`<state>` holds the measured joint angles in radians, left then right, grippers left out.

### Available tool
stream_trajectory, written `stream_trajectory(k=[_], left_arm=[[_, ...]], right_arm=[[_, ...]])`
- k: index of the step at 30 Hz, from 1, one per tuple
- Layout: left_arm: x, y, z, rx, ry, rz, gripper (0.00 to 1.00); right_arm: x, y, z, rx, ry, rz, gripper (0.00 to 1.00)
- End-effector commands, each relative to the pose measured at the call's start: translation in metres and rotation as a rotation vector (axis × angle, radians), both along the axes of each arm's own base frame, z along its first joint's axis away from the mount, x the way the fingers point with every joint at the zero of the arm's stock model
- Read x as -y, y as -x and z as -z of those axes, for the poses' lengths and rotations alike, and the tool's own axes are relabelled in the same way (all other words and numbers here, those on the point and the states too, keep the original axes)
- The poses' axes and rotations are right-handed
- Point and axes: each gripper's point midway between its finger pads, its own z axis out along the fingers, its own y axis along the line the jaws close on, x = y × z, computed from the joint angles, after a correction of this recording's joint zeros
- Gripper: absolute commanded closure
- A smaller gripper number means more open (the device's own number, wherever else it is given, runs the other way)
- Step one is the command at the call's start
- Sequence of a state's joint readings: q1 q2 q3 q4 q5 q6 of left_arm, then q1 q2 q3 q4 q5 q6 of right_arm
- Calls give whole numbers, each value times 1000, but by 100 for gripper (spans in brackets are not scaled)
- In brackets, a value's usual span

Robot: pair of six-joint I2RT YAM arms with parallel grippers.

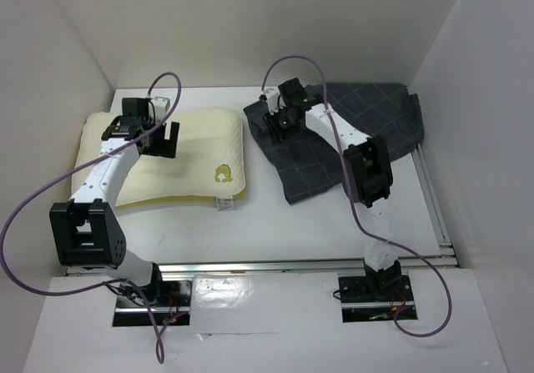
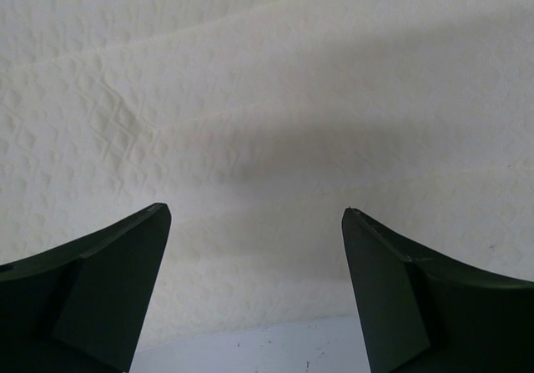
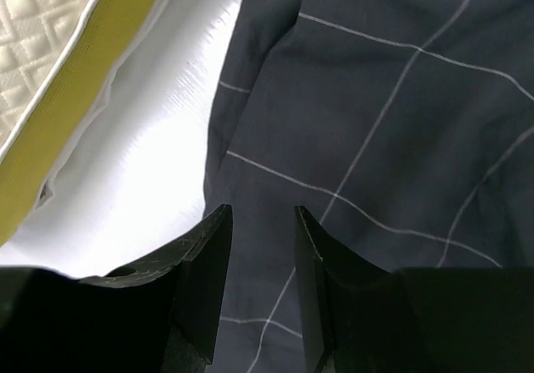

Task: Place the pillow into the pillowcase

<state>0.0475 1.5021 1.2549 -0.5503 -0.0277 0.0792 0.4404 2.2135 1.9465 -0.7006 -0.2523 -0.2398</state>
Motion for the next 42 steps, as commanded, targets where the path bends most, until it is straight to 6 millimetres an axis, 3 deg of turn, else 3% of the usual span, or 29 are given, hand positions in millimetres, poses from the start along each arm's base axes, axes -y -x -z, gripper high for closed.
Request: stream_trajectory(k=[1,5,15,17,22,29,33,40,42], left_arm=[[0,-10,-13,43,-18,14,2],[0,-8,-9,33,-18,14,2],[-1,-9,-2,14,-24,22,2],[-1,-13,-8,34,-25,22,2],[-1,-13,-4,25,-30,29,2],[-3,-15,-5,33,-38,23,2],[-3,-13,-2,24,-43,30,2],[-3,-14,5,5,-42,30,2],[-3,-16,2,15,-37,23,2]], right_arm=[[-22,-4,-11,23,-57,-40,57],[-26,-3,-7,48,-37,-37,57],[-30,-41,-28,200,-71,62,60],[-31,-43,-19,190,-65,62,60],[-38,-60,-18,221,-86,86,60],[-53,-68,-8,229,-98,89,59],[-61,-70,-13,244,-115,87,56],[-61,-75,-11,255,-118,118,55],[-59,-78,-1,252,-102,128,55]])
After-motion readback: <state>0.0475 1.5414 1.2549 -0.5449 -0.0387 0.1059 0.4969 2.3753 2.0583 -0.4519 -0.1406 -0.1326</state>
